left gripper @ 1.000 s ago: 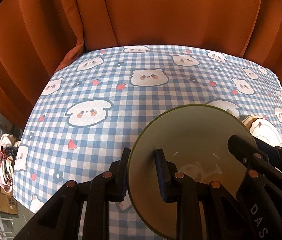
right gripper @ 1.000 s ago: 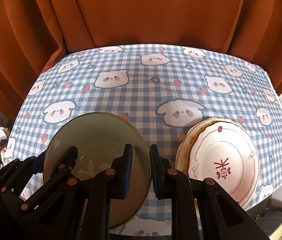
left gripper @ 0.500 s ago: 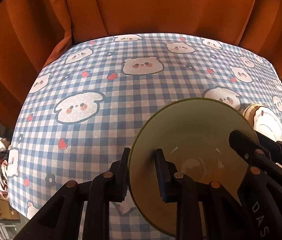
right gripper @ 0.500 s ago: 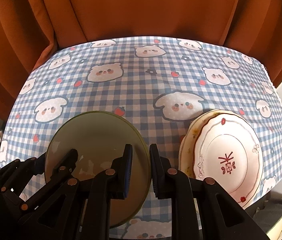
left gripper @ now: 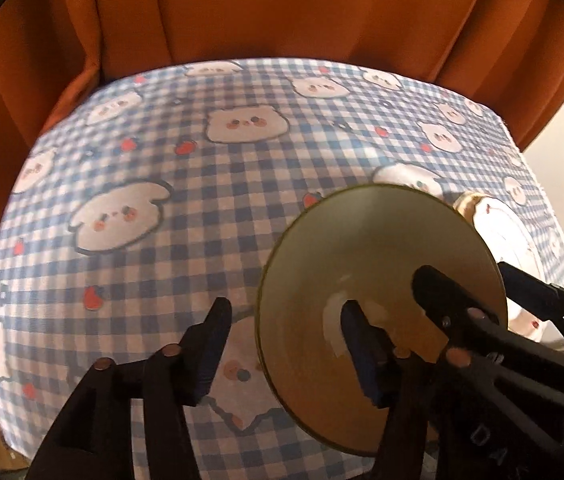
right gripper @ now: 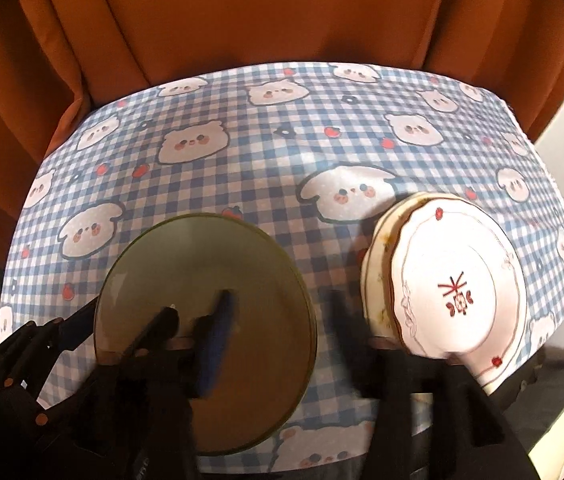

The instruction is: Organize plates and bowls

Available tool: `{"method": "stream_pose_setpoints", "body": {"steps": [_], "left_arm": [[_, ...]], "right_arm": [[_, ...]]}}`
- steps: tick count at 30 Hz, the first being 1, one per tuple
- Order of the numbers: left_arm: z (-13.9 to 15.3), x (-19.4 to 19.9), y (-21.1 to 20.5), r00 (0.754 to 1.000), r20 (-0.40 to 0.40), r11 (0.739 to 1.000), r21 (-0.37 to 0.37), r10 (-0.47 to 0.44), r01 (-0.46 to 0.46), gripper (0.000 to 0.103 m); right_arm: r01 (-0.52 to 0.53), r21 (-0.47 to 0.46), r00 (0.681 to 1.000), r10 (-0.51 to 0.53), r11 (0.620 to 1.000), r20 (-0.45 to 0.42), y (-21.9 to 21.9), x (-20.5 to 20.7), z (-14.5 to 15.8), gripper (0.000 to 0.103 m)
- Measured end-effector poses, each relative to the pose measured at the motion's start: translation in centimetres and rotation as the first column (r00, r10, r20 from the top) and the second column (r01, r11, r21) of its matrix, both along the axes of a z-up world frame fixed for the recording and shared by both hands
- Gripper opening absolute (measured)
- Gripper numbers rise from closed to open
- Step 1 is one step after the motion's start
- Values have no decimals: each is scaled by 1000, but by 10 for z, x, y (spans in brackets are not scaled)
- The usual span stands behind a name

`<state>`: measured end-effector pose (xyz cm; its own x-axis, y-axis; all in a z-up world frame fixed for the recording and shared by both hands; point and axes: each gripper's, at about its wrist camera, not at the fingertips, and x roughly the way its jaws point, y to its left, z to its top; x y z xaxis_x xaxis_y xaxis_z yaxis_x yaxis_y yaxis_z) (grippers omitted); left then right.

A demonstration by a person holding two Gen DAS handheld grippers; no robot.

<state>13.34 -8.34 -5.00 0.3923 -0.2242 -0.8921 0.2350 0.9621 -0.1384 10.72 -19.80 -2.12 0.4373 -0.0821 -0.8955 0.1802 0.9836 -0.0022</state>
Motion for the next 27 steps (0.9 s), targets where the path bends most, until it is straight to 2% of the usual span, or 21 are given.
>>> {"method": "stream_pose_setpoints", "body": {"steps": [10,15,23,27], "left_arm": [[-24,6,8,994,-96,996,-82,-54,46,60],[-23,6,1,992,-105,994,-94,-73,63,59],[-24,8,-1,992,-129,997,-80,-17,7,59],[-22,5,-6,992,-124,999,-30,30,-34,59]], "right_arm": [[88,-21,995,-89,996,-45,0,-12,-5,70],[114,-1,992,-114,993,-51,-6,-17,-6,70],[91,69,995,-87,994,-50,-24,-13,-13,70],[59,154,996,-49,986,-72,-37,-5,-25,70]]}}
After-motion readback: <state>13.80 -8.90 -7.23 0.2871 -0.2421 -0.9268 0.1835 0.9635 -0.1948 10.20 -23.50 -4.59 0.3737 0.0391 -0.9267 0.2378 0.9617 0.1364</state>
